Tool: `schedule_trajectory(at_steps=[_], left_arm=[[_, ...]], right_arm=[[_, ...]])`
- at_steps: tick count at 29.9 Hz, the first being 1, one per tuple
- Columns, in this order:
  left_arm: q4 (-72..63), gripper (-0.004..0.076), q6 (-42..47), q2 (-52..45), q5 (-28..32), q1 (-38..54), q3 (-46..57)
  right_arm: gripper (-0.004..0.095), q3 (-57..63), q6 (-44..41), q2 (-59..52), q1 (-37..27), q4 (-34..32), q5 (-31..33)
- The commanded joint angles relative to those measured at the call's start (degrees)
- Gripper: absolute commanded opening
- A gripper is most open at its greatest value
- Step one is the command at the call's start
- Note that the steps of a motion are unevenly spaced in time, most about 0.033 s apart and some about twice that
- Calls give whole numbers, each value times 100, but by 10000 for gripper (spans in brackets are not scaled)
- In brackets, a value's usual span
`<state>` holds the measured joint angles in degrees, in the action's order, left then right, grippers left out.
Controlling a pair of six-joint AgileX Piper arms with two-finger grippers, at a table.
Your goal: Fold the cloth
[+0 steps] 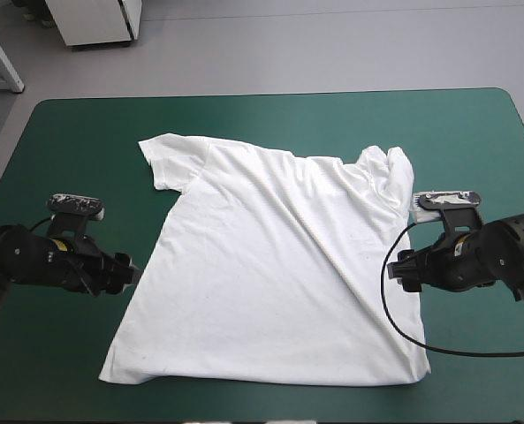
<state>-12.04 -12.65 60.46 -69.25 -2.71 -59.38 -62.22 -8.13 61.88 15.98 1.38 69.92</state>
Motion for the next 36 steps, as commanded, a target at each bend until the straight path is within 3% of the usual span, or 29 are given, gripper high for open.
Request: schedule_trajectory(at_steps=[1,8,17,23,27,30,34,35,36], left_arm=[[-197,533,-11,485,930,-38,-196],[-346,528,-438,2026,1702,-104,-588],[199,528,-451,3485,2755,-898,-1492],[525,528,-86,4152,2949,-908,-1860],[540,516,-129,4496,2867,-1017,-1873],[564,390,-113,4672,2697,-1127,-1873],[540,45,-93,4780,2499,-1170,-1873],[564,-8,-93,4780,2463,-1170,-1873],[592,-3,-93,4780,2433,-1170,-1873]], right_arm=[[741,217,-86,-82,-18,-138,-399],[741,700,-123,-82,-18,-101,-595],[741,827,-149,-82,-18,-101,-736],[740,827,-193,-82,-18,-101,-827],[741,827,-236,-82,-18,-101,-1298],[740,805,-236,28,-18,-138,-1708],[740,655,-236,537,-18,-138,-2077],[740,617,-236,673,-18,-138,-2159],[740,563,-236,857,-18,-182,-2271]])
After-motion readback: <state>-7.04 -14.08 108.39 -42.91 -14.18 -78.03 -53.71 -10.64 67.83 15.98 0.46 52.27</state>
